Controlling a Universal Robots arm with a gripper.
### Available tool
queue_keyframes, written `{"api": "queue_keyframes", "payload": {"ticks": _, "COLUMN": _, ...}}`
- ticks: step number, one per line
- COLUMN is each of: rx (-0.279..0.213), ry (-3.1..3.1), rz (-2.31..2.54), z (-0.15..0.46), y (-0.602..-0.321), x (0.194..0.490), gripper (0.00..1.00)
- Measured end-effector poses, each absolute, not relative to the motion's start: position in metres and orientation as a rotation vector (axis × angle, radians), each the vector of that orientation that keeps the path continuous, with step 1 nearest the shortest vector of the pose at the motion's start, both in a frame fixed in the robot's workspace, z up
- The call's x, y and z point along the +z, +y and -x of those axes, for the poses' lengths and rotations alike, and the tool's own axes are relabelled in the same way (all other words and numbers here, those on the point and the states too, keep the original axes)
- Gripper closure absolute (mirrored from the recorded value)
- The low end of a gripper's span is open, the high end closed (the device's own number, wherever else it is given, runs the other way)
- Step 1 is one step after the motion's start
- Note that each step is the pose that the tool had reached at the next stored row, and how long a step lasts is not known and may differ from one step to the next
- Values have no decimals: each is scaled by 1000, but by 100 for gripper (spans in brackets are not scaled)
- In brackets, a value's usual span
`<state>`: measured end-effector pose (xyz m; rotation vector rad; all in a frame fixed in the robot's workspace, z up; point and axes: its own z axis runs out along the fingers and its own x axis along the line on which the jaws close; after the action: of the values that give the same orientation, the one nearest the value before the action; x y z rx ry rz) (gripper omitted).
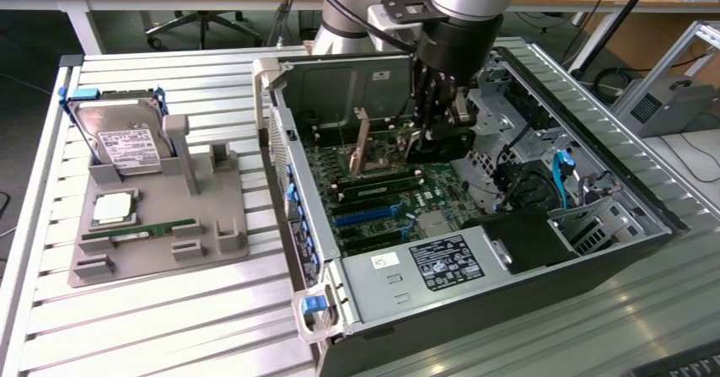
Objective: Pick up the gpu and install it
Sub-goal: 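Insert the gpu into the slot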
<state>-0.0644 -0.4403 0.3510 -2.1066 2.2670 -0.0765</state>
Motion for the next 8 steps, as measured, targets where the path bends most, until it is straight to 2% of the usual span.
{"api": "queue_keyframes", "payload": {"ticks": 8, "rx": -76, "ry": 2240, "rz": 2134, "z": 67, "y": -442, "x": 348, "gripper": 73}}
